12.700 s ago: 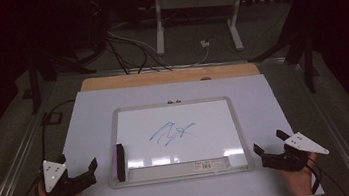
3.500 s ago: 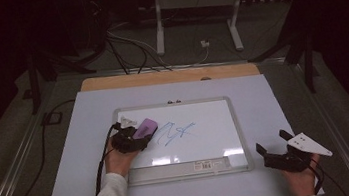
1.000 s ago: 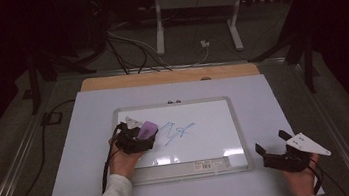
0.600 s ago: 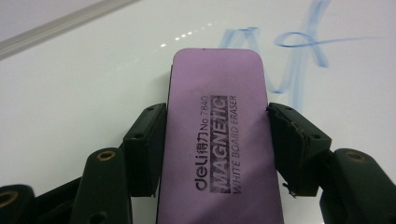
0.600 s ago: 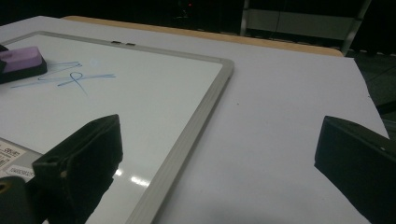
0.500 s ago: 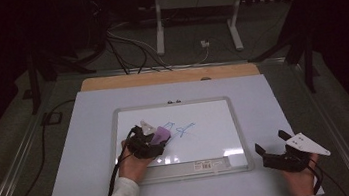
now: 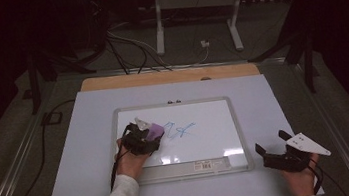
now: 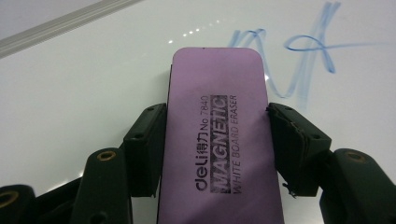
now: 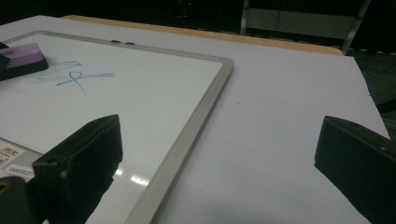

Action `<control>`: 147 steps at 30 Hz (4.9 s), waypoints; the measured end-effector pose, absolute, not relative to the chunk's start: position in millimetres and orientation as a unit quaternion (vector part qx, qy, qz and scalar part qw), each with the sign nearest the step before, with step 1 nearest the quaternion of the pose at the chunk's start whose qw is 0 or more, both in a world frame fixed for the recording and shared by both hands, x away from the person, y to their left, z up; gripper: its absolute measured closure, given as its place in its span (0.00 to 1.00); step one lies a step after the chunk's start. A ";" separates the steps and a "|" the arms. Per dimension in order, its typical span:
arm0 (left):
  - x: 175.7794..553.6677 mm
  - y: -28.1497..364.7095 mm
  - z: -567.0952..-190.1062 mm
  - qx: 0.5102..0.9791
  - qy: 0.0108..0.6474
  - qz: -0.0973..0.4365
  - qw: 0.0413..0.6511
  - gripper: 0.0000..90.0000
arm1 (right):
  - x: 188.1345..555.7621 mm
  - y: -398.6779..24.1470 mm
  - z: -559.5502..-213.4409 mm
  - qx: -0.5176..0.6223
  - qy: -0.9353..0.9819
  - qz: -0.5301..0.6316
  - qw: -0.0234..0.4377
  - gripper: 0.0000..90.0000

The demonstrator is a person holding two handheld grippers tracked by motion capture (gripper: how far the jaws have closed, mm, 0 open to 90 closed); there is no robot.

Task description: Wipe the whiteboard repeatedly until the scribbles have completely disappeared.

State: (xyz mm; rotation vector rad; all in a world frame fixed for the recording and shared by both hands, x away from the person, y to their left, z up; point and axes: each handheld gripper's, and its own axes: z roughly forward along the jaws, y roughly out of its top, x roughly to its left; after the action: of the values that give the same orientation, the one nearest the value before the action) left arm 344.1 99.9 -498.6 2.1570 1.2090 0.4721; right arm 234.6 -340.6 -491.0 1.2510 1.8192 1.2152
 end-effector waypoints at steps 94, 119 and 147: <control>388.7 56.3 -497.9 0.821 0.451 0.196 0.289 0.46 | 233.7 -343.1 -490.4 0.476 0.686 0.459 0.305 0.01; 400.1 64.2 -497.2 0.806 0.482 0.214 0.269 0.46 | 233.4 -343.5 -490.4 0.476 0.685 0.459 0.305 0.01; 378.2 29.2 -496.3 0.832 0.437 0.198 0.278 0.46 | 233.3 -343.0 -490.6 0.475 0.687 0.458 0.304 0.01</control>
State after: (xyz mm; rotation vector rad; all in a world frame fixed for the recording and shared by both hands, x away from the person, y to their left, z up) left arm 378.2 29.2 -496.3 2.2333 1.1719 0.5306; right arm 233.3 -343.0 -490.6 1.2582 1.8194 1.2136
